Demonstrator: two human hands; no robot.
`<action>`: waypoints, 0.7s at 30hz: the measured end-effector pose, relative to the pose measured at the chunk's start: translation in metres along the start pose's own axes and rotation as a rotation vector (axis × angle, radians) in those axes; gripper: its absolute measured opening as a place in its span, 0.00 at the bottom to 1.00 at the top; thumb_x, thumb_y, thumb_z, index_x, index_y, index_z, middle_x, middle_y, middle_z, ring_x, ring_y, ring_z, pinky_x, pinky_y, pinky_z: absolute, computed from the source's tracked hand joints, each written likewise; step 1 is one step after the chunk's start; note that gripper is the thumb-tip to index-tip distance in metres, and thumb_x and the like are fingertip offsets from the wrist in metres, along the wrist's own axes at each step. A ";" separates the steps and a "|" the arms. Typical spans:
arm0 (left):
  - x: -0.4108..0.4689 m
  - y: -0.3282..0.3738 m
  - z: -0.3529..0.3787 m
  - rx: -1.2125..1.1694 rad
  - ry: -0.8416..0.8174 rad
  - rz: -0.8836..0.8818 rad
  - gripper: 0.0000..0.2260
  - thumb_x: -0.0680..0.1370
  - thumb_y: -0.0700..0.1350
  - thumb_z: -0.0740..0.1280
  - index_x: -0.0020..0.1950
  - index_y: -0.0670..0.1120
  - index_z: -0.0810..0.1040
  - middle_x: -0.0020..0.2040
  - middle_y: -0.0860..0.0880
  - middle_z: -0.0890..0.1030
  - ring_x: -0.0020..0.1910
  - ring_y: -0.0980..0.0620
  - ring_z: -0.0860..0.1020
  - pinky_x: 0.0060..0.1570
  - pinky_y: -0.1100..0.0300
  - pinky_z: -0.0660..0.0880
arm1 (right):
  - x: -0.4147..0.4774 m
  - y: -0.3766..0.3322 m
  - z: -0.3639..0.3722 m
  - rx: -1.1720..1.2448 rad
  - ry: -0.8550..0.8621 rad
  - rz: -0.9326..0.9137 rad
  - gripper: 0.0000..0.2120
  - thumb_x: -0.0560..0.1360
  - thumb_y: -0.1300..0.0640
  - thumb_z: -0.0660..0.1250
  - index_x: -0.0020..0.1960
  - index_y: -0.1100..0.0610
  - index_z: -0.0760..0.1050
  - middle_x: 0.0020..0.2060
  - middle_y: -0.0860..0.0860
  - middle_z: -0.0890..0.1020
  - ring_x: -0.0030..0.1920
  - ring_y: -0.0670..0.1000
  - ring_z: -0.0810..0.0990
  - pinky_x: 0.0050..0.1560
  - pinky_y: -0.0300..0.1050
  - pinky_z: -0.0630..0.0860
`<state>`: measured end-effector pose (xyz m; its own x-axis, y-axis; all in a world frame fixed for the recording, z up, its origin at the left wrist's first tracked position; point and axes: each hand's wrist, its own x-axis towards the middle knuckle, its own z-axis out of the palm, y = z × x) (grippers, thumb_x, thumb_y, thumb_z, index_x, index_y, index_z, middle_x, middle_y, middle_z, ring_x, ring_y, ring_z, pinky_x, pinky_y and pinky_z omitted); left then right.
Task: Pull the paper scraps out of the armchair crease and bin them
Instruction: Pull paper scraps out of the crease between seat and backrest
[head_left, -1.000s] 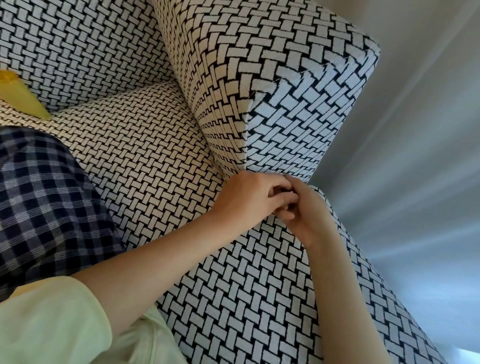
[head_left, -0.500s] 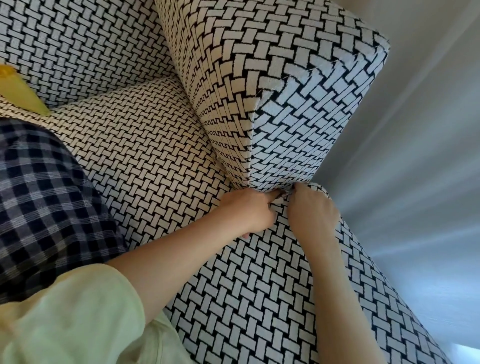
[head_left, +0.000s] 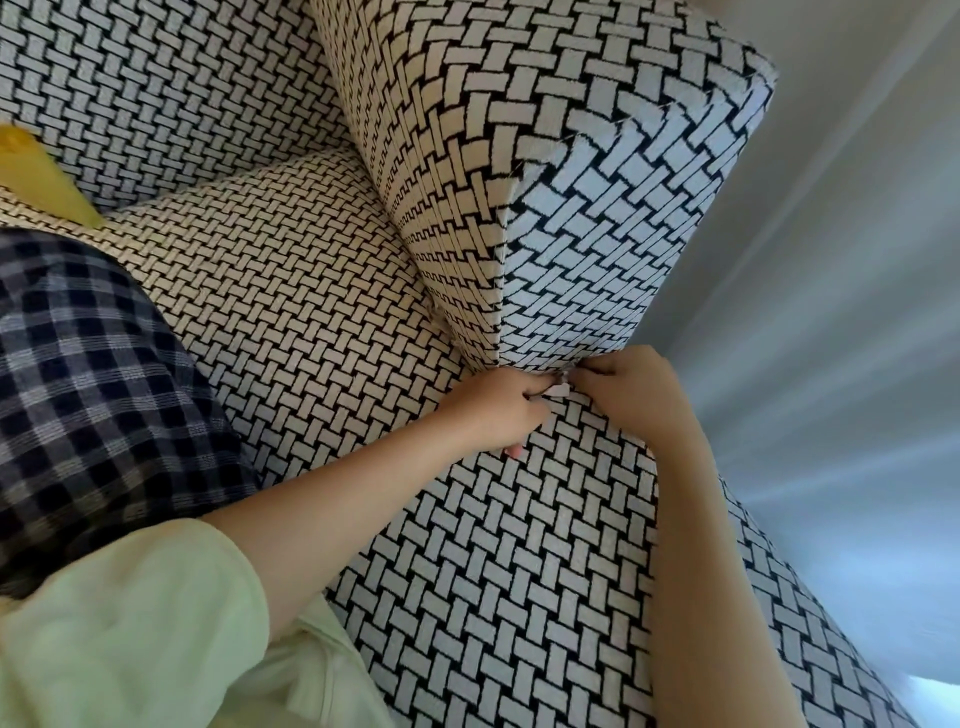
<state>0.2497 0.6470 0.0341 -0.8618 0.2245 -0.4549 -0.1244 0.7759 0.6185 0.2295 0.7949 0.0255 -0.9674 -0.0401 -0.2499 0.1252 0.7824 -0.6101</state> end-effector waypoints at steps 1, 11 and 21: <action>-0.002 -0.003 0.002 -0.059 0.024 0.002 0.18 0.79 0.46 0.58 0.68 0.55 0.70 0.26 0.56 0.76 0.21 0.61 0.73 0.27 0.67 0.68 | -0.001 0.000 -0.001 0.053 -0.020 -0.007 0.11 0.75 0.52 0.64 0.47 0.56 0.83 0.25 0.49 0.75 0.30 0.47 0.72 0.35 0.40 0.68; -0.021 -0.013 0.008 -0.161 0.281 0.123 0.07 0.74 0.45 0.69 0.51 0.49 0.82 0.21 0.55 0.73 0.23 0.59 0.74 0.30 0.63 0.71 | -0.011 0.000 -0.013 0.268 -0.371 -0.018 0.15 0.75 0.60 0.65 0.61 0.53 0.77 0.18 0.42 0.67 0.19 0.42 0.63 0.23 0.28 0.63; -0.026 -0.023 -0.005 0.025 0.406 0.257 0.09 0.72 0.49 0.71 0.48 0.46 0.84 0.24 0.55 0.75 0.22 0.58 0.70 0.26 0.65 0.68 | -0.011 -0.003 -0.007 -0.088 0.160 0.124 0.17 0.77 0.57 0.56 0.60 0.47 0.77 0.38 0.53 0.78 0.38 0.55 0.75 0.37 0.40 0.68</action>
<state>0.2727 0.6205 0.0350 -0.9862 0.1657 0.0009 0.1250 0.7405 0.6604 0.2381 0.7976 0.0351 -0.9693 0.1532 -0.1922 0.2323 0.8268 -0.5123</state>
